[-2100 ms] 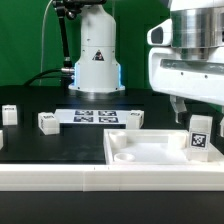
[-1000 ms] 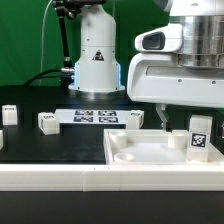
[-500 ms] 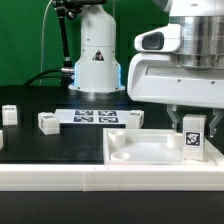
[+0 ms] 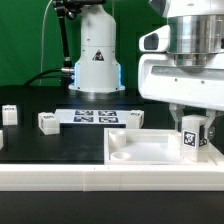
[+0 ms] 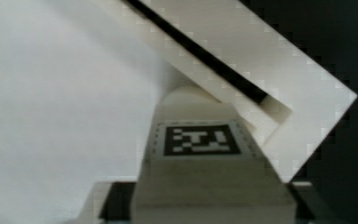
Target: Assemble one leg
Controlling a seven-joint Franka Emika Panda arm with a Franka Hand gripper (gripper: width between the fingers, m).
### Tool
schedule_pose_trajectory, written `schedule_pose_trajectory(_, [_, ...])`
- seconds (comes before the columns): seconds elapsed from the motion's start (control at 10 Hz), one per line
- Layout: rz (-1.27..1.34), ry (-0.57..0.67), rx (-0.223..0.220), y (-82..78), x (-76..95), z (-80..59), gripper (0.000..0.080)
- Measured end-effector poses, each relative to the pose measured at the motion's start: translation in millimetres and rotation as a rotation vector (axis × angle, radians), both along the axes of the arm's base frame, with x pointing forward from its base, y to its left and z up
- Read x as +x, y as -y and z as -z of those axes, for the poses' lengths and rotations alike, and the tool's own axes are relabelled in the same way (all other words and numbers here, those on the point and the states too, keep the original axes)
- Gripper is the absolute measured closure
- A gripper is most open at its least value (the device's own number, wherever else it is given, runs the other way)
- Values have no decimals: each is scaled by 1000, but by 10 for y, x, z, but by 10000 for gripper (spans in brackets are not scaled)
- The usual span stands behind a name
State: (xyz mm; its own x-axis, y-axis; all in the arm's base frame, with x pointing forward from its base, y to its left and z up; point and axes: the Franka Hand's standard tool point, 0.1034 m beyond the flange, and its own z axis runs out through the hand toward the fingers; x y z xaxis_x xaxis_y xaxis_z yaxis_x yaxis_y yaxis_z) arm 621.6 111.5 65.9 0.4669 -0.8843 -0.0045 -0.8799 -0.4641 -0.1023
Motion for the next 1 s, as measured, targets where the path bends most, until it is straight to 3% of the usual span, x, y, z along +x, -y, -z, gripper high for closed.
schedule_pose_trajectory(0.2, [227, 9, 36, -22, 6, 3, 508])
schedule_pose_trajectory(0.3, [471, -8, 67, -49, -14, 4, 508])
schedule_pose_trajectory(0.6, [733, -21, 109, -73, -4, 5, 508])
schedule_pose_trajectory(0.9, [812, -31, 117, -10, -5, 8, 507])
schedule_pose_trajectory(1.0, [853, -34, 120, -18, -7, 10, 426])
